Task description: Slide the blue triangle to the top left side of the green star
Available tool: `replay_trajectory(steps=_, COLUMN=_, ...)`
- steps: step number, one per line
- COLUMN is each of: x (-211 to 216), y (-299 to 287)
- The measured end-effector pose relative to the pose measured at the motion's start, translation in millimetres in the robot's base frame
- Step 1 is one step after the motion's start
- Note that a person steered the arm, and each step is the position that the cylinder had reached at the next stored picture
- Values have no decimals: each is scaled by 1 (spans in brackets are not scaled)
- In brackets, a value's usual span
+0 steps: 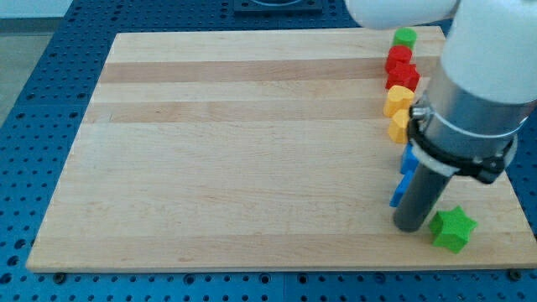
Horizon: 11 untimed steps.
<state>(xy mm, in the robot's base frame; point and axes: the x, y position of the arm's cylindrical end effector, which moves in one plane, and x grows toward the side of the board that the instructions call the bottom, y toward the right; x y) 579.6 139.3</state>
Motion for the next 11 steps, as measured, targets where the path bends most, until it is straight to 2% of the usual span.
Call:
replay_trajectory(steps=1, x=-3, y=-26)
replay_trajectory(steps=4, x=-39, y=-24)
replay_trajectory(steps=6, x=-39, y=22)
replay_trajectory(steps=9, x=-80, y=-3)
replay_trajectory(steps=11, x=-82, y=39)
